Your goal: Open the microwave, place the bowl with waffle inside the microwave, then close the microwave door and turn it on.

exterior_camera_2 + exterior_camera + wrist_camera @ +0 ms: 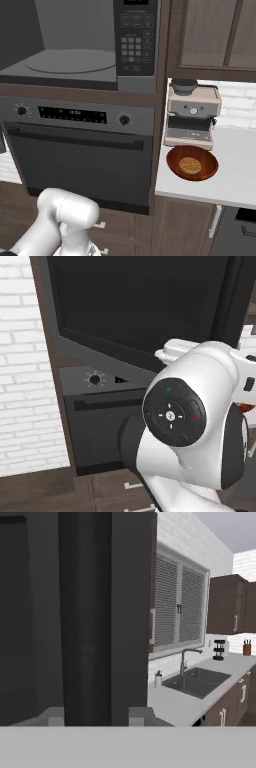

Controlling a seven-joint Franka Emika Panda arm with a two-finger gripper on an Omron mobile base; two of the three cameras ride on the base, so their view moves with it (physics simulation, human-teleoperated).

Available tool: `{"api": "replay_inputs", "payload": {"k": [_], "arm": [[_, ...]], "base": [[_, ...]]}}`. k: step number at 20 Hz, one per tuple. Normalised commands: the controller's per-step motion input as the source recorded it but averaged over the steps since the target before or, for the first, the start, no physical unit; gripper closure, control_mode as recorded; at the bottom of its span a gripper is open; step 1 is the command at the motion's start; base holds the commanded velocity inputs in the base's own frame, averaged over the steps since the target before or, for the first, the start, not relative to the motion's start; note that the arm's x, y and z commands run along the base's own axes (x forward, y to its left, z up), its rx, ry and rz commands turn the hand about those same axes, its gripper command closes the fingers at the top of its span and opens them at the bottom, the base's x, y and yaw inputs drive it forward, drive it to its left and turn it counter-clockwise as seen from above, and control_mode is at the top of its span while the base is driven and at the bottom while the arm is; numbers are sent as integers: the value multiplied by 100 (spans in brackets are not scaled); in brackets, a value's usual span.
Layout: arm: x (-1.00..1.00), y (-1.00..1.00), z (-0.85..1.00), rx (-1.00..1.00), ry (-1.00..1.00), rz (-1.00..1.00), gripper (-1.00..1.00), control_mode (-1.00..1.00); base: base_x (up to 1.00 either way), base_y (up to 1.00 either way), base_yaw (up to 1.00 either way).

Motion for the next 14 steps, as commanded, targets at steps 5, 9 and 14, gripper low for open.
{"api": "replay_inputs", "payload": {"k": [5,9,14], "arm": [[-34,32,-33,-7,-5,1,100,-100],[-13,28,-3,0,-5,0,100,-100],[-7,30,-3,0,-3,0,-100,-100]], "base": [[0,0,0],[0,0,0],[0,0,0]]}}
